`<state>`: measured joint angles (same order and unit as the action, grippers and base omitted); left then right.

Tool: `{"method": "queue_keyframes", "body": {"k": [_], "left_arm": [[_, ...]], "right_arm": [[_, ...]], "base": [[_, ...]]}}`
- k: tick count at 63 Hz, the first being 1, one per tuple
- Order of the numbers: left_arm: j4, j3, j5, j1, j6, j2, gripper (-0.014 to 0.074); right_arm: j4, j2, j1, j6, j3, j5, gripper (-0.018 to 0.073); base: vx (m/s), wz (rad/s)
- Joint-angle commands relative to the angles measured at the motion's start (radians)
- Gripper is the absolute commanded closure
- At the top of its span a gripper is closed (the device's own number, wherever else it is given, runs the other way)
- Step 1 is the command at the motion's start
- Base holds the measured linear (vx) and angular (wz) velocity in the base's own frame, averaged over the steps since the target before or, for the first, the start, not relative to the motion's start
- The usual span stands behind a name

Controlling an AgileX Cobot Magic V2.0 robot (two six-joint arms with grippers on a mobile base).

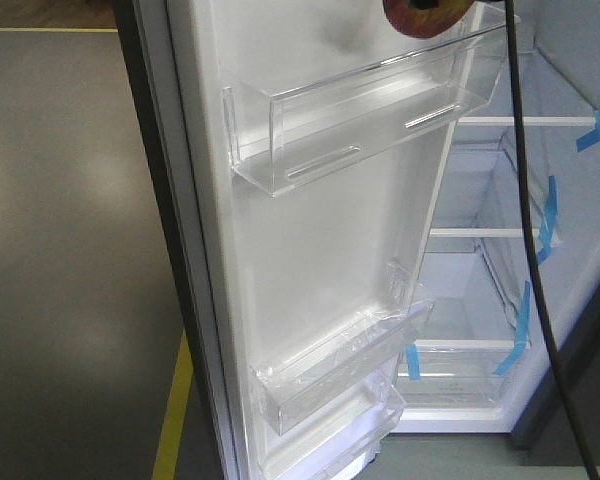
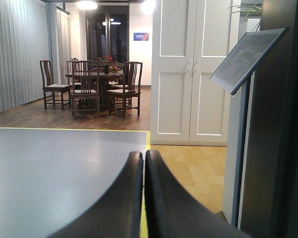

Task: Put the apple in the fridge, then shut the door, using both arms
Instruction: 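Raise the right gripper with the apple over the top door bin, then lower the apple into the top door bin and open the right gripper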

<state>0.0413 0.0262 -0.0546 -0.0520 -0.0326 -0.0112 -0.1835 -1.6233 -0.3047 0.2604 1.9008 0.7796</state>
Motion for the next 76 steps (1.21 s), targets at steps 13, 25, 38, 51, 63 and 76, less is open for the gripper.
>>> {"method": "queue_keyframes", "body": {"k": [13,25,38,51,63,76], "left_arm": [[0.006,0.028,-0.075,0.002,-0.01,-0.016,0.0603],[0.006,0.028,-0.075,0.002,-0.01,-0.016,0.0603],[0.006,0.028,-0.075,0.002,-0.01,-0.016,0.0603],[0.006,0.028,-0.075,0.002,-0.01,-0.016,0.0603],[0.006,0.028,-0.075,0.002,-0.01,-0.016,0.0603],[0.006,0.028,-0.075,0.002,-0.01,-0.016,0.0603]], "right_arm": [[-0.016,-0.001,0.003,-0.001,0.037,-0.092,0.017],[-0.016,-0.02,0.003,-0.001,0.037,-0.067,0.01],[-0.016,-0.027,0.003,-0.001,0.037,-0.052,-0.0008],[-0.011,-0.023,0.003,0.001,0.037,-0.027,-0.0066],[-0.008,0.018,0.003,0.003,0.037,-0.002,-0.0046],[-0.023,0.122,0.002,0.003,-0.071,-0.006,0.0004]], "base": [[0.0,0.0],[0.0,0.0],[0.0,0.0],[0.0,0.0],[0.0,0.0],[0.0,0.0]]}}
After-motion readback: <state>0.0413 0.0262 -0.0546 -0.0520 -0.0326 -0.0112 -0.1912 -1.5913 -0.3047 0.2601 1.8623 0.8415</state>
